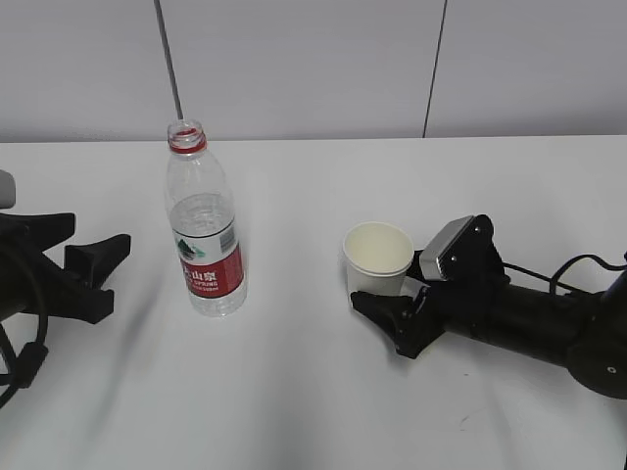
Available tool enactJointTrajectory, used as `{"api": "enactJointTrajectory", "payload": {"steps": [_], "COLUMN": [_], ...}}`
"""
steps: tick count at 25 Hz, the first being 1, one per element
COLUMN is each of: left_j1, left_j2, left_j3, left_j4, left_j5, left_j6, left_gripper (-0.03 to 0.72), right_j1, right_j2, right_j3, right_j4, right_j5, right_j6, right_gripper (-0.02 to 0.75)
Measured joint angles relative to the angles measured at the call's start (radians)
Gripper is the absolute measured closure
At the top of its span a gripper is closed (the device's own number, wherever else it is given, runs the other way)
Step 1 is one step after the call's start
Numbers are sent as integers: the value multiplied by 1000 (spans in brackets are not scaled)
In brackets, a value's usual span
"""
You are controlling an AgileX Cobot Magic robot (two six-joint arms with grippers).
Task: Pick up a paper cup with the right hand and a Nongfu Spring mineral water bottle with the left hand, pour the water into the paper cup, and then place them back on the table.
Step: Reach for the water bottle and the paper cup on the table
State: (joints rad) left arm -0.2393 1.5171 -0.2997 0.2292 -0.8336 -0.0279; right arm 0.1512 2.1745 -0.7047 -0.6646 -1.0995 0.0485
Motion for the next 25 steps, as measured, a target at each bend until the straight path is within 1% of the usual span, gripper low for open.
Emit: {"api": "enactJointTrajectory", "payload": {"steps": [5, 15, 19, 22, 25], "left_j1": [0, 0, 0, 0, 0], "left_j2": [0, 0, 1, 1, 2], "left_j3": [0, 0, 0, 0, 0], "left_j4": [5, 29, 54, 107, 160], "left_j5": [-7, -7, -6, 6, 10], "left_j6": [-1, -10, -35, -74, -98], "left_gripper": [249, 248, 211, 166, 143], "right_j1": [2, 3, 3, 3, 3], "right_j2": [11, 11, 11, 11, 11], "right_j3": [-18, -19, -19, -19, -19], "right_j4": [6, 18, 28, 35, 37], "right_j5": [-12, -12, -12, -14, -14], "right_j6": [0, 0, 0, 0, 0], "right_gripper": [125, 190, 204, 207, 208]}}
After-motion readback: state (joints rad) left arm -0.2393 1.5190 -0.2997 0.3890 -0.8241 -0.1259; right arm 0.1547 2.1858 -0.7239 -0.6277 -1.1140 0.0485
